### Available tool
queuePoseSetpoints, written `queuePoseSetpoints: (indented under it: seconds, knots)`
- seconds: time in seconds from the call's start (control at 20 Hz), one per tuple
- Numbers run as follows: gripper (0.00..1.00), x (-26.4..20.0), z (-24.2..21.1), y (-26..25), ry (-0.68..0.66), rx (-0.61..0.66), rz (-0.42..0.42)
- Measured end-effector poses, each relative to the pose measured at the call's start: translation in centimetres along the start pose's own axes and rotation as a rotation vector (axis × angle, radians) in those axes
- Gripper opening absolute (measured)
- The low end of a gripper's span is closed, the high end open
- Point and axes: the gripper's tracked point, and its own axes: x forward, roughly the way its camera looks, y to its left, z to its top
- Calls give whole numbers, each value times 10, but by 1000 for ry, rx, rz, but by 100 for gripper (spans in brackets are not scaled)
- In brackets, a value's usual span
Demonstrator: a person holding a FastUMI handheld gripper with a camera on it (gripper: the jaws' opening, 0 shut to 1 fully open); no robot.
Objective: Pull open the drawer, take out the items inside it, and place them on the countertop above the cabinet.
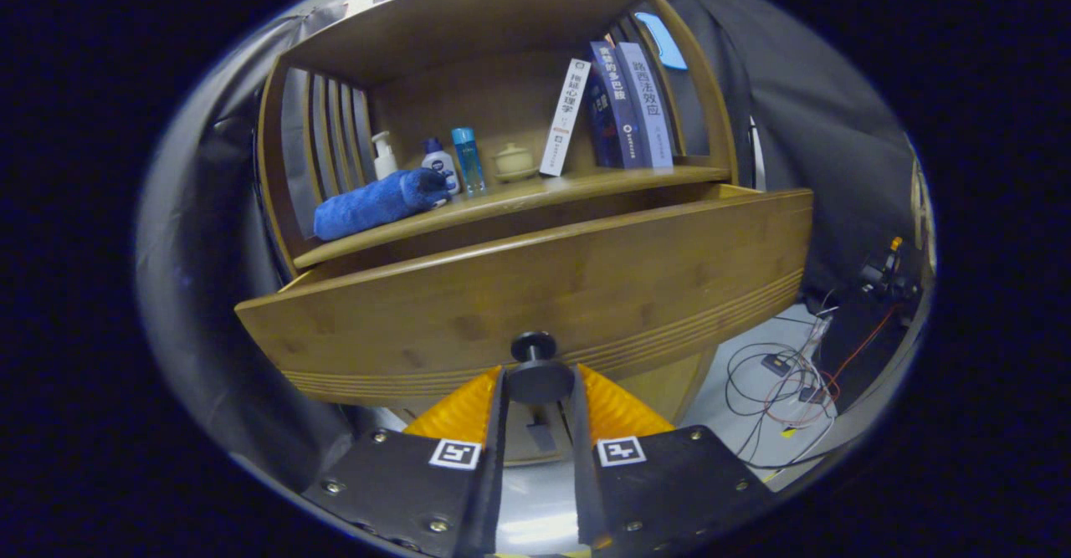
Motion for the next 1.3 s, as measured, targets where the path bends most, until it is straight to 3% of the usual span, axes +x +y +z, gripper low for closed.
queuePoseSetpoints:
  seconds: [0.1,0.15,0.2,0.25,0.35,0.6,1.1,1.3]
  knots:
    - [36,-18,-5,0,-2,-16,0]
    - [36,-27,-13,26,1,-24,149]
    - [19,-40,-16,9,-10,-75,77]
    - [1,-62,-16,2,-29,-46,82]
    - [2,-59,-5,-2,-88,17,42]
    - [2,-72,13,-17,-159,21,-11]
    - [2,-75,12,-15,-145,-21,-7]
    - [2,-71,34,-8,-151,-39,-7]
